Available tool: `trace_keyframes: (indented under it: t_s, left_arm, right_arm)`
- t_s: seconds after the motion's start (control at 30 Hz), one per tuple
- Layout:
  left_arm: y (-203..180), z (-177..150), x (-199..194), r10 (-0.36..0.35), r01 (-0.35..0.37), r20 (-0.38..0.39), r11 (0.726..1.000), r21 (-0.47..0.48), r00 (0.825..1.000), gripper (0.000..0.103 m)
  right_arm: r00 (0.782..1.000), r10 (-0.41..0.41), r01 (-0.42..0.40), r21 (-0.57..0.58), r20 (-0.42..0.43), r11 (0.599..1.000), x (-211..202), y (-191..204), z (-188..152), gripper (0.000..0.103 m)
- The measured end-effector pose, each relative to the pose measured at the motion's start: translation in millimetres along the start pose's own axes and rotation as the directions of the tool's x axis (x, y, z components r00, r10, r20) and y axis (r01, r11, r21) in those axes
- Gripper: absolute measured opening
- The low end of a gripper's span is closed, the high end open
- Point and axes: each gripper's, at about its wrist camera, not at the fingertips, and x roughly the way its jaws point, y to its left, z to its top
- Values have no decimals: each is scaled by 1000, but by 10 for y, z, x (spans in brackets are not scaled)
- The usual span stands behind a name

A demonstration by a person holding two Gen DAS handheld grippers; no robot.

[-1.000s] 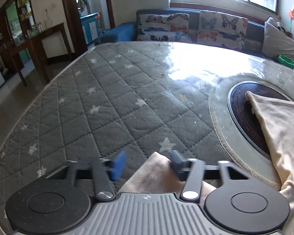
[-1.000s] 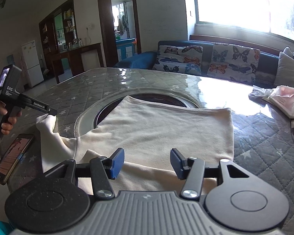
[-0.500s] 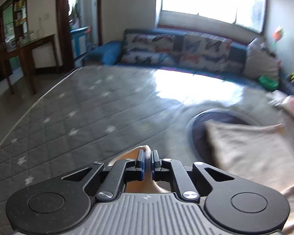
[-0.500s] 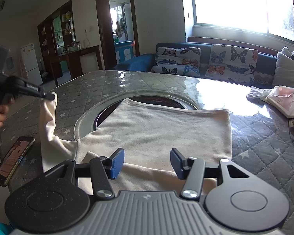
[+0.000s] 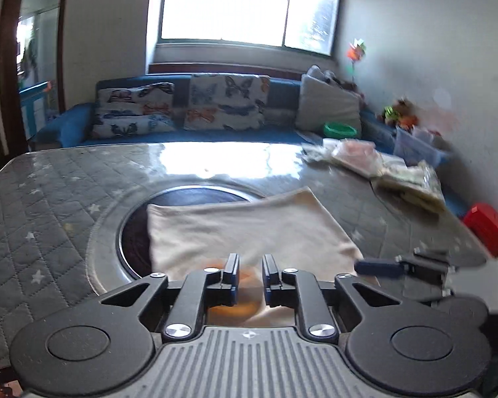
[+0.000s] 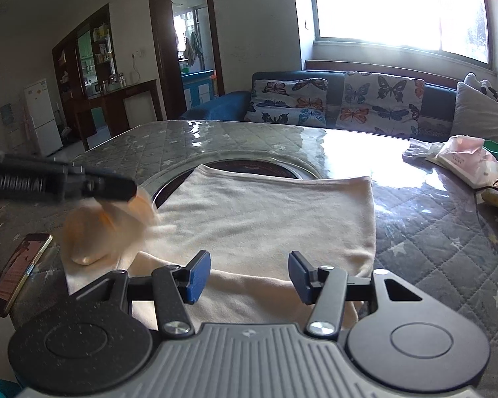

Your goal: Fold clothes

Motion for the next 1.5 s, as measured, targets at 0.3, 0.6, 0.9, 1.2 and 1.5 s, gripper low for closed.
trace_keyframes:
  t_s: [0.3,0.6,0.9,1.2,1.5]
  left_arm:
    - [271,-327,-338,66,-65,-2,997,50,998,40]
    - [545,-697,-210,172,-167,-136,985,53,976,45]
    - [695,-805,-135,217,-218,-177,976,10,960,47]
    - [697,-822,-53,185,-185,-174,983,14,967,26]
    - [661,-844,-105,187,-185,-161,982,26,969,16]
  right_arm:
    - [999,40,-40,30,-5,999,-37,-20,21,52]
    - [979,186,-182,56,-82,982,229,244,29,49]
    - [967,212,-213,10,-142,977,417,465,-18,23]
    - [990,137,-138,-58,-34,989,90,361,258,3]
    - [967,217,-214,36,-132,976,585,325,312,33]
